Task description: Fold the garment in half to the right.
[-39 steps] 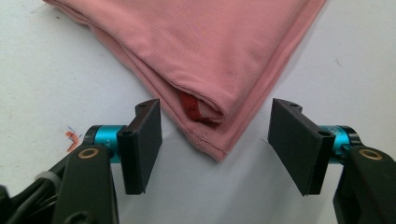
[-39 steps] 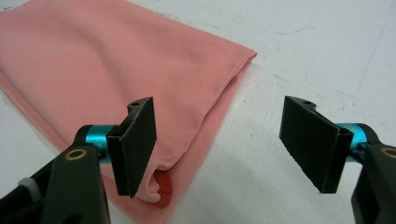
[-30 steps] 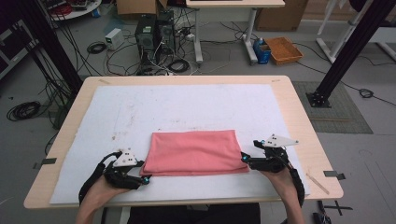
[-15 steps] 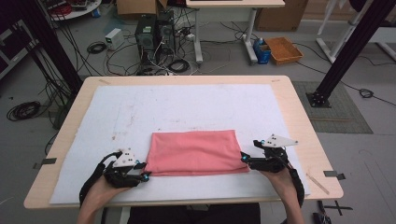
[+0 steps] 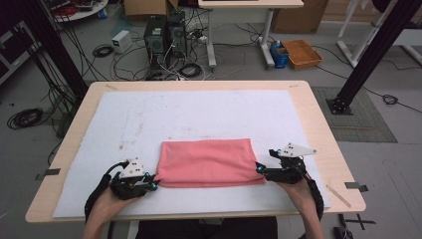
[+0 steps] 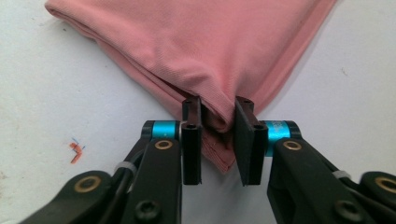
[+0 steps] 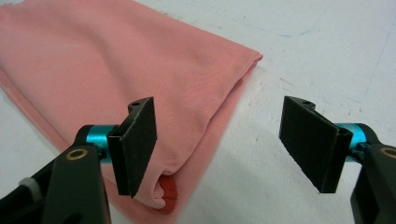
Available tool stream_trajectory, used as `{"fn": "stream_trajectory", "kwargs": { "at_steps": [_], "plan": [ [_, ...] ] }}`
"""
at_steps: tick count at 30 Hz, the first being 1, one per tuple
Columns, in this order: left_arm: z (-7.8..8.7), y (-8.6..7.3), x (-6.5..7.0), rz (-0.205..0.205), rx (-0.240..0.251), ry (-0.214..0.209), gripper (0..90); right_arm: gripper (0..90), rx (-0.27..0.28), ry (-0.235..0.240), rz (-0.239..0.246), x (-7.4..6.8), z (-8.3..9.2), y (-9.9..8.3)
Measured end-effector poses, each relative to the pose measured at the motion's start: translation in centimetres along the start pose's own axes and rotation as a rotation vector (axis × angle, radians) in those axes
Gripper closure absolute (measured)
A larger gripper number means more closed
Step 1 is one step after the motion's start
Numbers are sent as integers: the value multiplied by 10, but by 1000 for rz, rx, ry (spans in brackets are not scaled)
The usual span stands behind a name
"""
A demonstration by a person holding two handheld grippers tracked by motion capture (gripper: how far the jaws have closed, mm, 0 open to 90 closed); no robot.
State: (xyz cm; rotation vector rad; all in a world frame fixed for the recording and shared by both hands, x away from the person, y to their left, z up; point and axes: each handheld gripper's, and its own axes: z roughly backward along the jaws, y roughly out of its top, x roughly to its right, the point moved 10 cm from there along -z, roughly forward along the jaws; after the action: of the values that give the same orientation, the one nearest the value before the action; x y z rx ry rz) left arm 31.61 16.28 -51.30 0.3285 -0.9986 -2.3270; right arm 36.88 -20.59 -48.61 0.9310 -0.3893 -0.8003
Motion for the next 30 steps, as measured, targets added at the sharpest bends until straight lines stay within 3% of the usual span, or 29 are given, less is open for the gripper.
{"fn": "stream_trajectory", "kwargs": {
  "at_steps": [7,13,20,26,30],
  "plan": [
    [0,0,0,-12,5,-1,797,276,7,32,15,-7,-7,12],
    [0,0,0,-10,6,-1,801,291,23,70,66,-21,-19,42],
    [0,-1,0,-1,3,-6,801,315,-3,122,120,-37,-37,72],
    [0,0,0,3,9,-8,801,314,-23,175,172,-55,-59,97],
    [0,0,0,3,10,-10,800,314,-42,218,176,-66,-78,110]
  ]
}}
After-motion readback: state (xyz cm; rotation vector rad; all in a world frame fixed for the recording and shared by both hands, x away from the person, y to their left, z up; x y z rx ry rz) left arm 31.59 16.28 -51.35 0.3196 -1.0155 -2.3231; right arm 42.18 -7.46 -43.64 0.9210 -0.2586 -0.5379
